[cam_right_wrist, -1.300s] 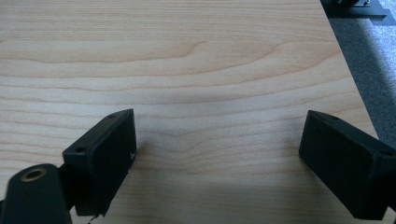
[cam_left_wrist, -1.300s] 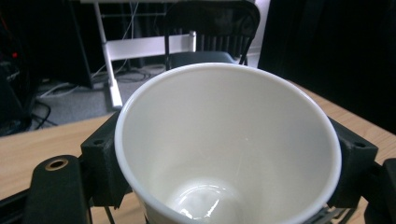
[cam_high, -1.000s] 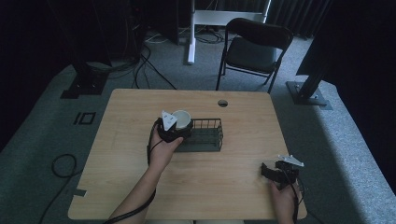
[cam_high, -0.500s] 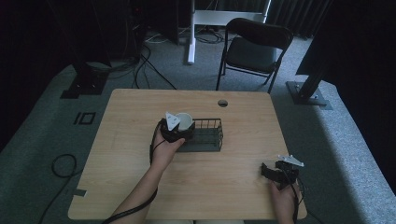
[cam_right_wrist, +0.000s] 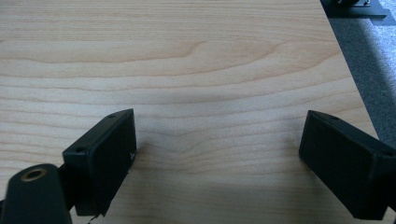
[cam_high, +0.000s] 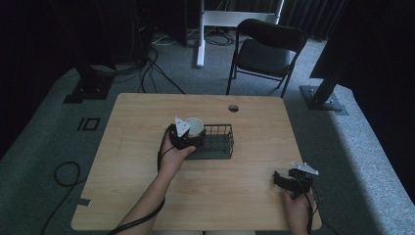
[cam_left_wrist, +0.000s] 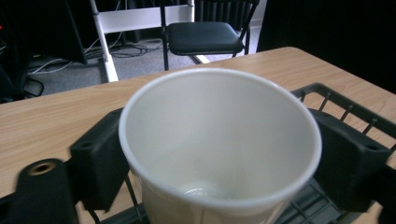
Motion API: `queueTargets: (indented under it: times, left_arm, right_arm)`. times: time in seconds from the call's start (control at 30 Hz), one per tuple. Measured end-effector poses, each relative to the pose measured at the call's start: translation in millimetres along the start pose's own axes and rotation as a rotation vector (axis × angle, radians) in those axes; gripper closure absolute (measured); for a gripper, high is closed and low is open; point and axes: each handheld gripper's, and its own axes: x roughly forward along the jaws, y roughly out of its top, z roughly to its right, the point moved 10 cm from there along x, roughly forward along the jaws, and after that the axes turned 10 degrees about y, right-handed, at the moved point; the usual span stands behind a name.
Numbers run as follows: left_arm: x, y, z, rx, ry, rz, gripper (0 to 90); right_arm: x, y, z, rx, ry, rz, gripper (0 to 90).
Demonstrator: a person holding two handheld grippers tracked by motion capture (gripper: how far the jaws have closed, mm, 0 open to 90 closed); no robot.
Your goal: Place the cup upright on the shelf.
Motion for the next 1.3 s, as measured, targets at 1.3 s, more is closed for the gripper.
queueTargets:
  times: [1.3]
  left_arm:
    - [-76.3, -17.9, -26.6, -0.001, -0.061, 0.037, 12.7]
  right_arm:
    - [0.0, 0.0, 0.0, 0.0, 0.0, 0.0, 10.6]
